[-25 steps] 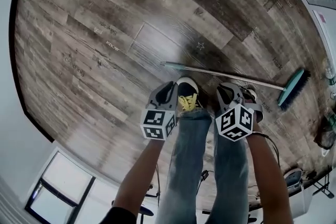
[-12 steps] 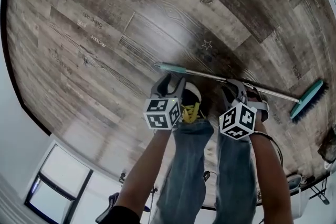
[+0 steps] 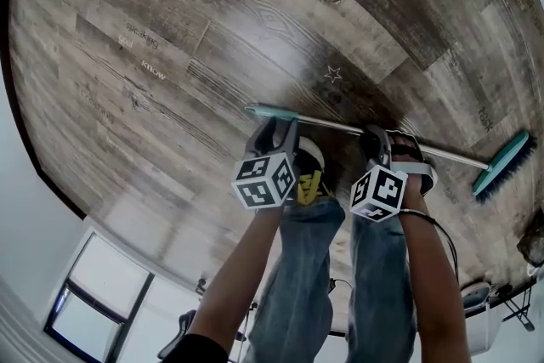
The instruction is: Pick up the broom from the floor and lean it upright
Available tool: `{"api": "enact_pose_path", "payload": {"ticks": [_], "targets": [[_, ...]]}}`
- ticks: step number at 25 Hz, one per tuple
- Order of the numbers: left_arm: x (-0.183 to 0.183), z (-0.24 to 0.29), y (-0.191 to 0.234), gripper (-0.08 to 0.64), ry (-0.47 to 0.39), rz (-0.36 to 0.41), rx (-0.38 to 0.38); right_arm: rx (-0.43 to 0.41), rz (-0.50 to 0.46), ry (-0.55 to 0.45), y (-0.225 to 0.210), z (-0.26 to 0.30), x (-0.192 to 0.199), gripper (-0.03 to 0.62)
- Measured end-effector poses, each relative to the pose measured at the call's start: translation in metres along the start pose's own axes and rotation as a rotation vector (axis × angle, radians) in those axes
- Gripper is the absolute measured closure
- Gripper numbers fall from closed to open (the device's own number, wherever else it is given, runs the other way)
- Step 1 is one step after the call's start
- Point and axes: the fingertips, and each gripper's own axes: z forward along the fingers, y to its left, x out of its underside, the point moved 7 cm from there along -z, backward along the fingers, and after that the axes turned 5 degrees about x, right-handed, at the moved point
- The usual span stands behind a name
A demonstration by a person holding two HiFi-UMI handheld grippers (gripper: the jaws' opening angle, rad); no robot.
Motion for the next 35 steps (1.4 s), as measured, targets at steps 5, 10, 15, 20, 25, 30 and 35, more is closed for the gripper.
{"api": "enact_pose_path", "payload": {"ticks": [5,10,15,20,25,30,35], "targets": [[-0.004,0.002,-0.003,0.36,-0.029,-0.105,-0.029,0.019,-0.035,0.009,0.002,0.007,0.0,0.482],[-0.006,-0.001,-0.009,0.333,-0.035,-0.184,-0.023,0.038,-0.047,0.044,0.002,0.002,-0.004,0.509],[-0.028,-0.034,-0.033,0.333,-0.084,-0.225,0.02,0.073,-0.024,0.02,-0.012,-0.036,-0.015,0.511],[-0.082,-0.102,-0.089,0.333,-0.164,-0.199,0.113,0.114,0.054,0.024,-0.042,-0.115,-0.032,0.512],[-0.166,-0.17,-0.162,0.333,-0.305,-0.086,0.243,0.215,0.15,-0.032,-0.099,-0.205,-0.054,0.514],[-0.234,-0.255,-0.252,0.414,-0.441,0.111,0.346,0.331,0.266,-0.109,-0.139,-0.303,-0.071,0.514],[-0.271,-0.327,-0.333,0.448,-0.488,0.17,0.472,0.409,0.38,-0.17,-0.164,-0.392,-0.072,0.512]]}}
